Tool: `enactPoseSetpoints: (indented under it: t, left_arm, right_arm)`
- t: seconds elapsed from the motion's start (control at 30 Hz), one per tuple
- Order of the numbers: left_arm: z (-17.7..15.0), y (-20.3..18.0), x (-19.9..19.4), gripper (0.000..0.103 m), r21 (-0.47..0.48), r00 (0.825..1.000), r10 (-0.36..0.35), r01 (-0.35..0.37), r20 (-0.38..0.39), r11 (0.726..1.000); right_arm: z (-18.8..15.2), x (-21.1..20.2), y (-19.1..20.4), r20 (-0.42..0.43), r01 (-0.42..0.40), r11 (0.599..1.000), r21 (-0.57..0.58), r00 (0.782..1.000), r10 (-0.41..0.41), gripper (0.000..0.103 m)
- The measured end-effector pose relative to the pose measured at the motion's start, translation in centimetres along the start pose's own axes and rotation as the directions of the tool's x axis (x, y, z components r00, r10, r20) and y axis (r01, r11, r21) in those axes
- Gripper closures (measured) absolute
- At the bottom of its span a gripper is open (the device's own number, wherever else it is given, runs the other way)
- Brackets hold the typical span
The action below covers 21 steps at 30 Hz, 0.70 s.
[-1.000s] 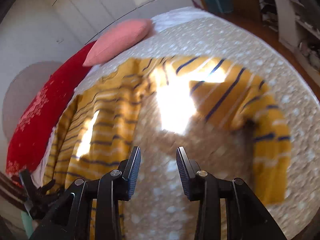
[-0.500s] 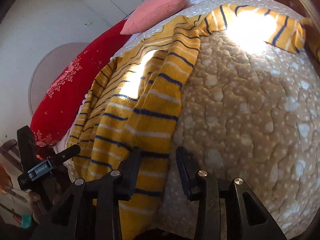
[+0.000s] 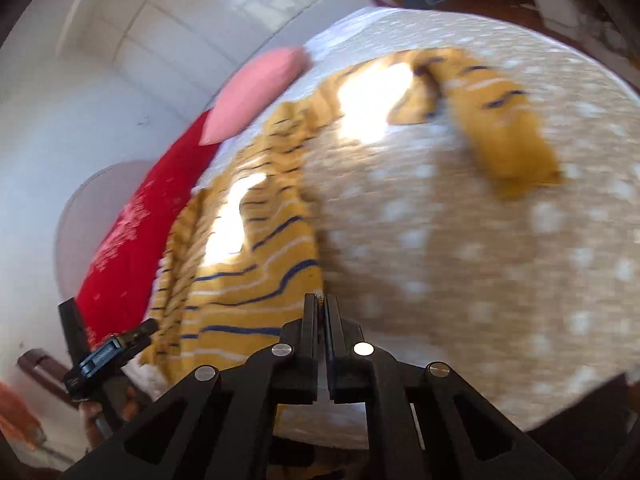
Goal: Fold small clothes
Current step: 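Fold the sleeve across the sweater body with the right gripper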
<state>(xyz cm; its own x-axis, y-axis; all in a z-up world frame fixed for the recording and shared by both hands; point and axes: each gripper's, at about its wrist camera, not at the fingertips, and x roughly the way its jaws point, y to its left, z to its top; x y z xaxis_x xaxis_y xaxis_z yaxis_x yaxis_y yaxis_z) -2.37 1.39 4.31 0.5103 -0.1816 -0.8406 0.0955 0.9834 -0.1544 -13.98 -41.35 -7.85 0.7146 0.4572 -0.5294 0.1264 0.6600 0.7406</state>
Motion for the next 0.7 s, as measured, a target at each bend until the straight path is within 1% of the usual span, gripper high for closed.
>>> enactPoseSetpoints:
  t: [0.03, 0.07, 0.17, 0.2, 0.23, 0.3, 0.33, 0.37, 0.4, 0.43, 0.47, 0.5, 0.53, 0.6, 0.67, 0.7]
  left_arm:
    - [-0.1, 0.0, 0.6, 0.000, -0.008, 1.000, -0.003, 0.003, -0.015, 1.000]
    - [-0.3, -0.1, 1.0, 0.000, -0.016, 1.000, -0.013, 0.013, -0.027, 1.000]
    - [-0.6, -1.0, 1.1, 0.000, 0.005, 1.000, -0.016, 0.016, -0.011, 1.000]
    - [-0.7, -1.2, 0.9, 0.000, 0.013, 1.000, -0.023, 0.023, -0.007, 1.000]
    - [-0.7, -1.4, 0.7, 0.000, 0.018, 0.999, -0.031, 0.032, -0.007, 0.999]
    - [-0.7, -1.8, 0.1, 0.000, 0.029, 0.999, -0.039, 0.039, -0.003, 0.999]
    - [-0.7, -1.9, -0.1, 0.000, 0.035, 0.999, -0.039, 0.039, 0.002, 0.999]
    - [-0.8, -1.9, -0.4, 0.000, 0.041, 0.999, -0.036, 0.035, 0.007, 0.999]
    - [-0.9, -2.0, -0.7, 0.000, 0.046, 0.999, -0.033, 0.032, 0.010, 0.998]
    - [-0.9, -1.9, -0.8, 0.000, 0.047, 0.999, -0.032, 0.031, 0.013, 0.998]
    - [-0.9, -1.9, -0.9, 0.000, 0.046, 0.999, -0.032, 0.032, 0.015, 0.998]
    - [-0.9, -1.8, -1.0, 0.000, 0.043, 0.999, -0.036, 0.035, 0.014, 0.998]
    - [-0.9, -1.7, -1.1, 0.000, 0.041, 0.999, -0.038, 0.038, 0.008, 0.998]
    - [-1.0, -1.7, -1.1, 0.000, 0.038, 0.999, -0.043, 0.043, 0.011, 0.998]
    - [-1.0, -1.8, -1.2, 0.000, 0.040, 0.999, -0.048, 0.048, 0.011, 0.998]
    - [-1.1, -1.8, -1.2, 0.000, 0.041, 0.999, -0.049, 0.049, 0.013, 0.998]
  right_arm:
    - [0.0, -0.9, -0.7, 0.021, 0.032, 0.999, 0.008, 0.999, -0.032, 0.100]
    - [0.0, -1.8, -1.4, 0.047, 0.033, 0.999, 0.025, 0.998, -0.034, 0.099]
    - [1.0, -3.6, -3.4, 0.113, -0.017, 0.994, 0.107, 0.994, 0.005, 0.097]
    - [1.5, -3.7, -3.7, 0.131, -0.043, 0.991, 0.131, 0.991, 0.025, 0.089]
    - [2.0, -3.0, -3.2, 0.146, -0.068, 0.986, 0.150, 0.988, 0.046, 0.063]
    - [3.1, -2.1, -3.1, 0.184, -0.096, 0.977, 0.193, 0.981, 0.060, 0.033]
    - [3.7, -1.7, -3.0, 0.213, -0.114, 0.969, 0.219, 0.975, 0.066, 0.032]
    - [4.5, -1.3, -3.0, 0.240, -0.150, 0.958, 0.246, 0.967, 0.089, 0.032]
    - [5.3, -1.1, -3.3, 0.271, -0.199, 0.939, 0.279, 0.955, 0.121, 0.032]
    - [6.0, -1.0, -3.8, 0.312, -0.245, 0.915, 0.321, 0.939, 0.142, 0.029]
    - [6.7, -0.8, -4.3, 0.352, -0.273, 0.886, 0.375, 0.926, 0.136, 0.027]
    - [7.3, -0.4, -4.6, 0.384, -0.284, 0.856, 0.431, 0.917, 0.111, 0.024]
    - [8.0, -0.3, -5.3, 0.409, -0.295, 0.830, 0.473, 0.908, 0.089, 0.024]
    - [9.0, 0.1, -6.6, 0.435, -0.299, 0.789, 0.536, 0.899, 0.044, 0.025]
    - [9.5, 0.3, -7.9, 0.433, -0.283, 0.747, 0.602, 0.901, -0.007, 0.039]
    - [9.6, 0.3, -8.3, 0.424, -0.272, 0.734, 0.623, 0.906, -0.024, 0.064]
